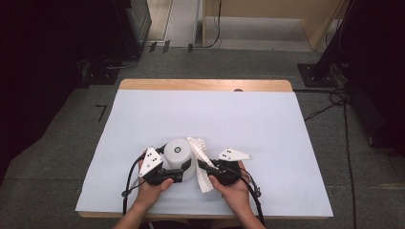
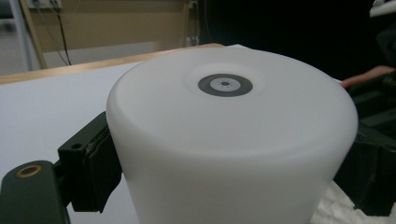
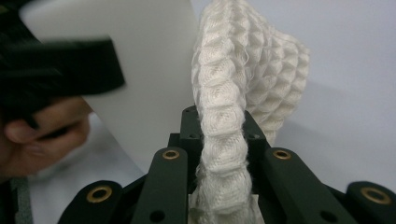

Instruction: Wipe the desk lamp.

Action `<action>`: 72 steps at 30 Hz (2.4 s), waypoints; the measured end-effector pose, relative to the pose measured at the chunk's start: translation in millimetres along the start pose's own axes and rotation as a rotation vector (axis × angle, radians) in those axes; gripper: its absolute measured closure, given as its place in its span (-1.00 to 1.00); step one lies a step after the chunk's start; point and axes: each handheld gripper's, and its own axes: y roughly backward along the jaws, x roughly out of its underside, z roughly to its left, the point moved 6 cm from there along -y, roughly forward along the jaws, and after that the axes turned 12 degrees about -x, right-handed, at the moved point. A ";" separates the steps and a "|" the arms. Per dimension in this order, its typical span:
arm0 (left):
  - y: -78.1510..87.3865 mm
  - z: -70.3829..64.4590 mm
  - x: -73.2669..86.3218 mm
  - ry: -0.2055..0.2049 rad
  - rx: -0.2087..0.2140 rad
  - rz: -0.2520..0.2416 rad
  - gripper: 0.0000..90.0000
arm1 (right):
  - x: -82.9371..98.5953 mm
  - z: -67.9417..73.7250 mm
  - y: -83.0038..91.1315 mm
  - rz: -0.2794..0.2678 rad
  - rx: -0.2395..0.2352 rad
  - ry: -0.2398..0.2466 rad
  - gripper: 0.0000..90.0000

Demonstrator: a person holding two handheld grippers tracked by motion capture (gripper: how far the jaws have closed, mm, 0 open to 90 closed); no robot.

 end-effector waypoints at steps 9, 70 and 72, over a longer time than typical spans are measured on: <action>-3.0 -8.2 3.4 -0.037 0.030 0.016 -0.80 | -27.6 17.5 22.8 -0.103 -0.032 0.076 0.73; -1.9 -19.3 5.4 -0.057 -0.040 0.014 -0.80 | -33.1 17.9 29.4 -0.081 -0.035 0.088 0.72; 1.9 -15.8 -0.6 -0.048 -0.034 -0.007 -0.80 | -23.1 9.3 21.4 -0.040 -0.032 0.065 0.72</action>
